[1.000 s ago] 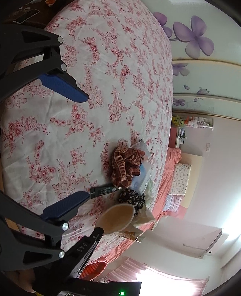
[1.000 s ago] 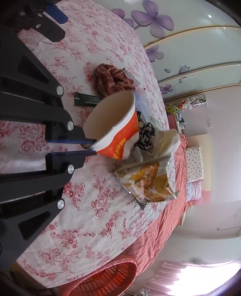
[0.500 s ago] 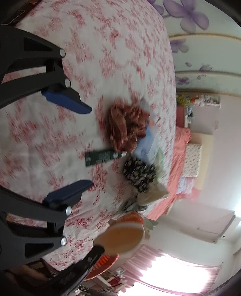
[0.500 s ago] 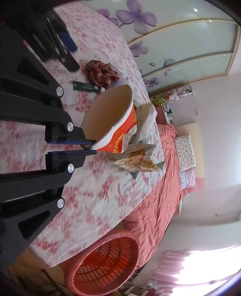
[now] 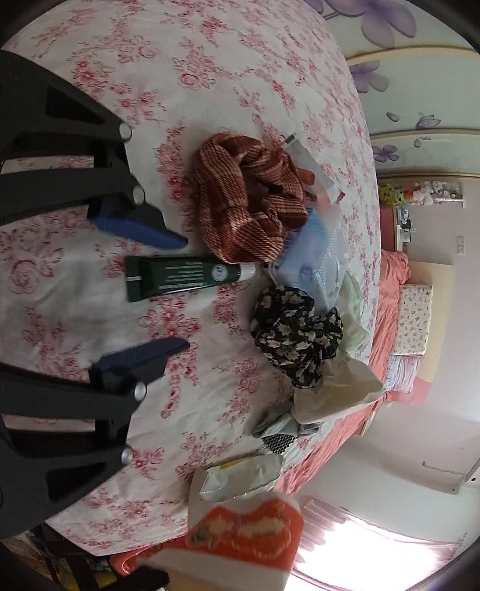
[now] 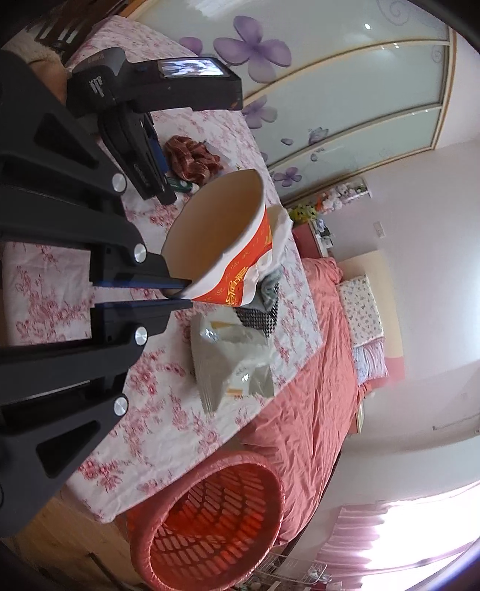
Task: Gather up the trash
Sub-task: 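Grasp the green tube with the left tool while the right tool holds the cup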
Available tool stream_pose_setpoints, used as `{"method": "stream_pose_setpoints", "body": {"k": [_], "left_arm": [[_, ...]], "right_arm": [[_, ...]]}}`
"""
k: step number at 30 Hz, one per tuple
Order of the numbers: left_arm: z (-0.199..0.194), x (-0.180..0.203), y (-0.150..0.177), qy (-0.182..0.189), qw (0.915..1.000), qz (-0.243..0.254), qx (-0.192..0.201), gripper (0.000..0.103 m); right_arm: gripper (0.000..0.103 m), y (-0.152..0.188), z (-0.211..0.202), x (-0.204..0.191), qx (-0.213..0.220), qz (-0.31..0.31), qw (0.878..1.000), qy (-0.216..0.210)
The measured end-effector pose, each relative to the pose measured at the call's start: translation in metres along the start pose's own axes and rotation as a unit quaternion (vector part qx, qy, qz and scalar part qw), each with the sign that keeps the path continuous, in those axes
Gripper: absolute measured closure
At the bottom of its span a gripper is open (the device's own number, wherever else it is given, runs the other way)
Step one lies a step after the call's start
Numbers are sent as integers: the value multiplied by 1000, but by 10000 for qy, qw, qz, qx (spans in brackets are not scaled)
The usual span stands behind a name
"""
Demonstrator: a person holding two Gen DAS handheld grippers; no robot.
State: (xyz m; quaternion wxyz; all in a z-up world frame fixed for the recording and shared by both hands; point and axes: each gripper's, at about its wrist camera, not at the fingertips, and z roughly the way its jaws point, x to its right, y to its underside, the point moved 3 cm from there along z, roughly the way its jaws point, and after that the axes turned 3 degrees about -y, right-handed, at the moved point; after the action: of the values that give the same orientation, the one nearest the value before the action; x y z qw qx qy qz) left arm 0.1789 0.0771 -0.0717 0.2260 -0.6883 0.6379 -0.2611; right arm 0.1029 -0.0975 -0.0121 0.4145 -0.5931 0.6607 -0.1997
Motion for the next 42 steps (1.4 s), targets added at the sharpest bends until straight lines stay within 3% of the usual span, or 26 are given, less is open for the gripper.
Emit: {"method": "stream_pose_setpoints", "body": {"k": [3,5,10,18,26,27,29,32,38,41,42], "left_arm": [[4,2,-4,-46,10000,19,38,76],[5,2,-5,-57,10000,36,58,80],[7,0,-7,23,9999,52,136,81],[13,11,-16,-178,9997,166,29,76],[3,14,-13,133,9997,172,68,83],[-1,15,-12,163,9996,187,99,96],[-9,19,-11,287,9993,215,126,98],[-15,25,-12,199,9988,366,248,98],[-1,26,-8,220,9993,290,11,96],[0,24,-12,125,9997,209,46,74],[1,24,-14,77,9997,217,63,72]], "right_arm": [[97,-2,-3,7,52,66,9999,65],[97,-2,-5,11,70,102,9999,91],[97,-2,-8,21,103,177,9997,162],[97,-3,-10,32,147,312,9992,191],[97,-7,-19,44,242,389,9987,235],[97,-7,-20,46,257,413,9985,244],[97,-9,-23,48,289,449,9982,262],[97,-11,-24,53,314,492,9979,292],[97,-8,-21,55,245,492,9981,285],[97,-6,-19,56,201,488,9982,282],[97,-6,-18,56,190,492,9982,281]]}}
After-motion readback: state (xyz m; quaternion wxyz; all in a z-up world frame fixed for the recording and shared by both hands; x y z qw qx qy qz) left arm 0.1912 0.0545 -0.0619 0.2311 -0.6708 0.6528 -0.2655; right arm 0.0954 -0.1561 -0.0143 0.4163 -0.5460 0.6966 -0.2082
